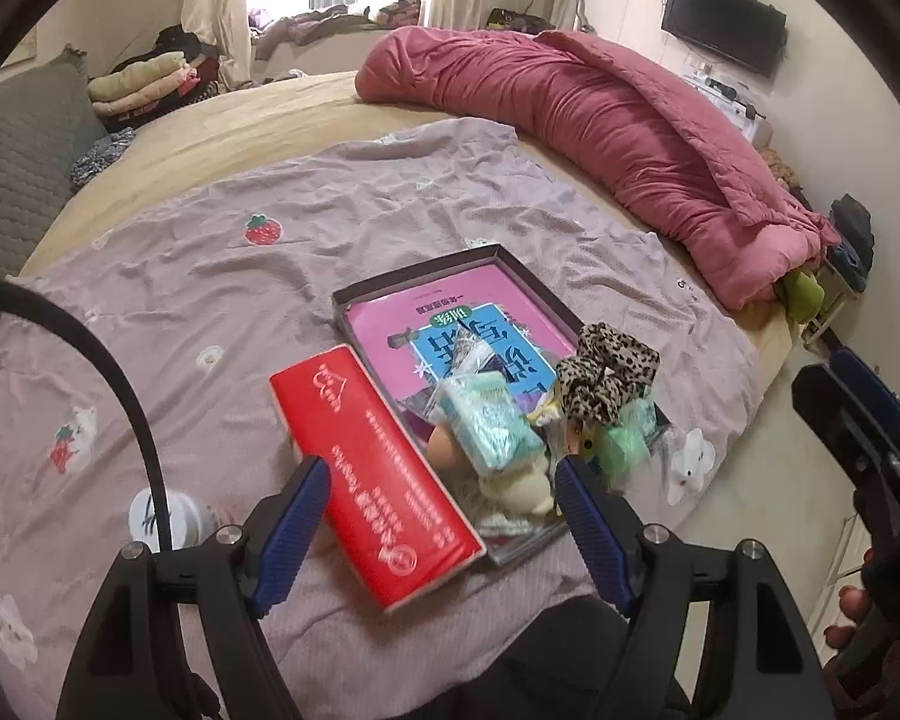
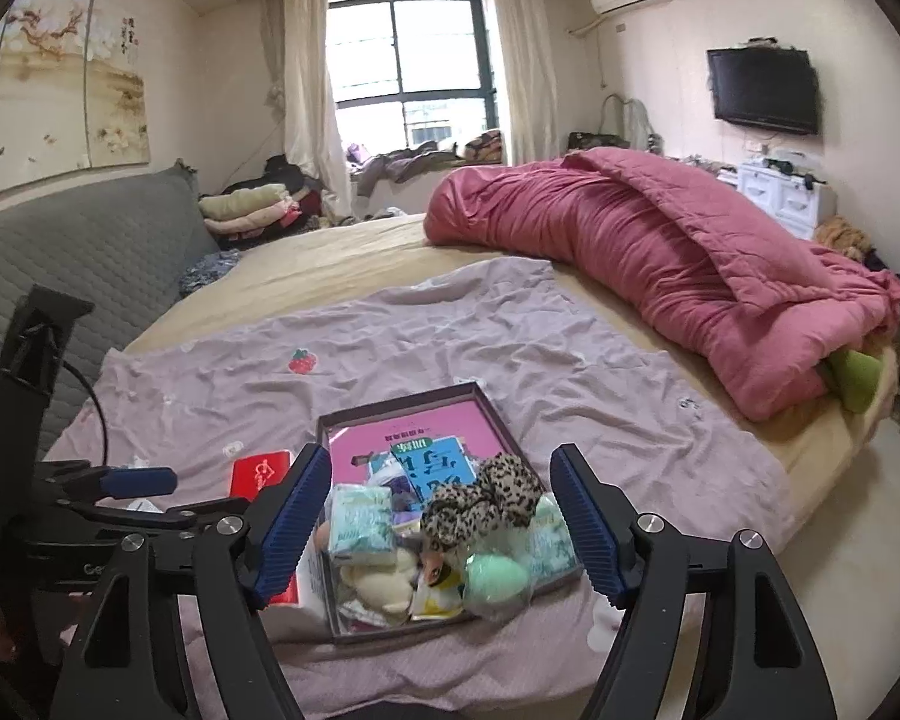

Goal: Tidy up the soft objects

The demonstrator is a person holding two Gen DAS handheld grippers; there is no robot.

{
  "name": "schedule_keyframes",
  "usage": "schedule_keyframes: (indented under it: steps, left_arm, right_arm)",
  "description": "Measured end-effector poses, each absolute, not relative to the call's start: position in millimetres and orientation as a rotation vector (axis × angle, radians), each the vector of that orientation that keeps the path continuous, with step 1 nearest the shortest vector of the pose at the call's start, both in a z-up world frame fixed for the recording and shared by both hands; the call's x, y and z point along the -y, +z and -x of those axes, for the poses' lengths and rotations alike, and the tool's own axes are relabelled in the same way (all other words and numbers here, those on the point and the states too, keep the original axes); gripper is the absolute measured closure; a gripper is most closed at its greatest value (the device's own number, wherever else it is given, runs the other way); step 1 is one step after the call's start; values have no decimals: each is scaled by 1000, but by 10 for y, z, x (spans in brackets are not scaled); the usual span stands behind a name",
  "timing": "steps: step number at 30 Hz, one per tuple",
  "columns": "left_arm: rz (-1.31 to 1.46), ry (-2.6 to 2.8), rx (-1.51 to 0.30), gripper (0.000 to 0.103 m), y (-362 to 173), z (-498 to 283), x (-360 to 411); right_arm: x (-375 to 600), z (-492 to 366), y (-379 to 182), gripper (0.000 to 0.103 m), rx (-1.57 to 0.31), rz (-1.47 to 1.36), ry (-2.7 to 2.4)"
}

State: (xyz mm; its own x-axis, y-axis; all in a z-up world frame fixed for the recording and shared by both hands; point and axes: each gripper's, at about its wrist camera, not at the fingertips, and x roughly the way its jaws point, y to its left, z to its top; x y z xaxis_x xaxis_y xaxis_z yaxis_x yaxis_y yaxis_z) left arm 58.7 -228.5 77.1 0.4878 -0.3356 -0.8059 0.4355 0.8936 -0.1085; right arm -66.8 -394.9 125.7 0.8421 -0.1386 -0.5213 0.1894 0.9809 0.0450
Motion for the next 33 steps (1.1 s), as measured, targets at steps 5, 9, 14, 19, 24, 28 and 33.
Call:
schedule_keyframes:
  steps: [5,9,14,19,24,28,33]
  left_arm:
    - [-127,-463,-941,26,785,-413,2131]
    - [-113,-461,-945,26,780,-337,1997]
    - [-122,-448,-942,26,763,-247,1861]
    - [-128,-440,-937,26,729,-177,1761]
    - [-130,-434,-947,26,655,-111,1713]
    - [-147,-440,-958,26,576,-27,1713]
    - [-167,-447,-974,26,494,59,1740]
  right_arm:
    - [3778,809,1184,26,-580,-144,-200]
    - [3611,926,1100,26,-594,-118,-212]
    - [3445,1025,1009,26,-617,-110,-202]
    - [3355,1071,974,26,-628,-89,-195]
    - [3305,1140,926,26,-642,-74,-211]
    - [3337,1159,830,26,-676,-108,-221]
    - [3361,1181,760,26,-700,-109,-244]
